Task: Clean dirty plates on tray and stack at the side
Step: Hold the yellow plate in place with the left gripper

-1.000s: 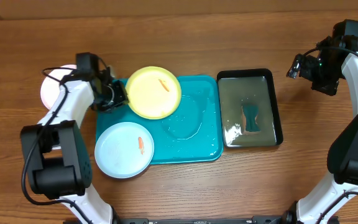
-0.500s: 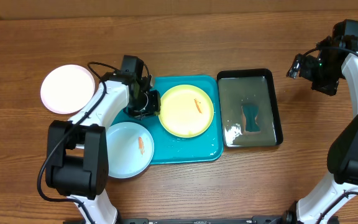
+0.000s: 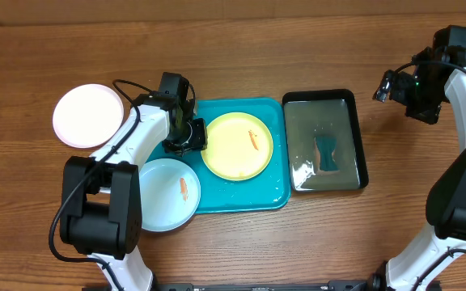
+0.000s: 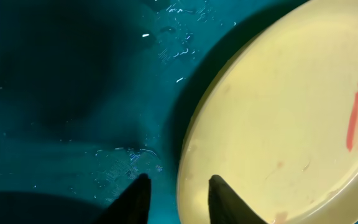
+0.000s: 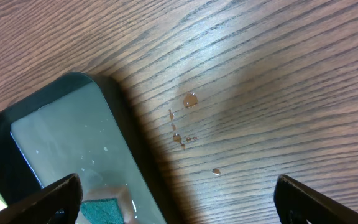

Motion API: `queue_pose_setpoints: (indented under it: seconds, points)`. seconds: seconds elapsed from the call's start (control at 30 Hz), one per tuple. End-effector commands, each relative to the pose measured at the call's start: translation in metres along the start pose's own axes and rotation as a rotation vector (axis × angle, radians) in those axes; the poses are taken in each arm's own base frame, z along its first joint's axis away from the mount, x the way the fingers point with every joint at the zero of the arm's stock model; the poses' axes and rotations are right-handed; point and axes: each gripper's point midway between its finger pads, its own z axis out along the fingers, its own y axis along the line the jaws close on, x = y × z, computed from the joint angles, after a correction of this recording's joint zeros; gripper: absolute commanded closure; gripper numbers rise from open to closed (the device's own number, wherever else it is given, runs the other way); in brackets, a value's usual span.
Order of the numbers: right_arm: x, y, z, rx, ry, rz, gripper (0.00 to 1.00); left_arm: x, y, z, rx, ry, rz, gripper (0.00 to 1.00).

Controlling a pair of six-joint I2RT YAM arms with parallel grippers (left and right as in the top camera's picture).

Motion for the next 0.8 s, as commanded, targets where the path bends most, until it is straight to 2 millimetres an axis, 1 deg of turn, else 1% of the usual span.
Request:
queue_pose_setpoints:
  seconds: [0.0,0.07,0.13,0.17,0.23,0.33,0.4,0.43,0.5,0.63,0.77]
  points:
    - [-0.006,0.002,-0.009,-0.005,-0.030,0.001,0.00,0.003,-0.001,0.004,-0.048,-0.006,0.021,0.65]
    - [-0.006,0.002,-0.009,-0.005,-0.030,0.001,0.00,0.004,0.000,0.005,-0.073,-0.009,0.023,0.68]
    - [-0.006,0.002,-0.009,-0.005,-0.030,0.001,0.00,0.006,-0.002,0.007,-0.082,-0.009,0.034,0.75]
    - [-0.006,0.002,-0.009,-0.005,-0.030,0.001,0.00,0.007,-0.003,0.007,-0.083,-0.009,0.039,0.77]
    - [-0.006,0.002,-0.009,-0.005,-0.030,0.001,0.00,0.007,-0.005,0.008,-0.091,-0.012,0.043,0.78]
    - [-0.006,0.002,-0.009,-0.005,-0.030,0.001,0.00,0.006,-0.001,0.008,-0.127,-0.025,0.036,0.79]
    - [-0.006,0.002,-0.009,-0.005,-0.030,0.001,0.00,0.006,0.000,0.007,-0.134,-0.028,0.036,0.85]
    - [-0.006,0.002,-0.009,-0.005,-0.030,0.001,0.00,0.006,0.000,0.008,-0.134,-0.028,0.035,0.91]
    - [-0.006,0.002,-0.009,-0.005,-0.030,0.001,0.00,0.006,0.001,0.008,-0.135,-0.027,0.035,0.91]
    - [-0.006,0.002,-0.009,-0.005,-0.030,0.001,0.00,0.008,0.002,0.010,-0.135,-0.026,0.034,0.86]
    - [-0.006,0.002,-0.009,-0.005,-0.030,0.001,0.00,0.010,0.004,0.017,-0.131,-0.033,0.018,0.86]
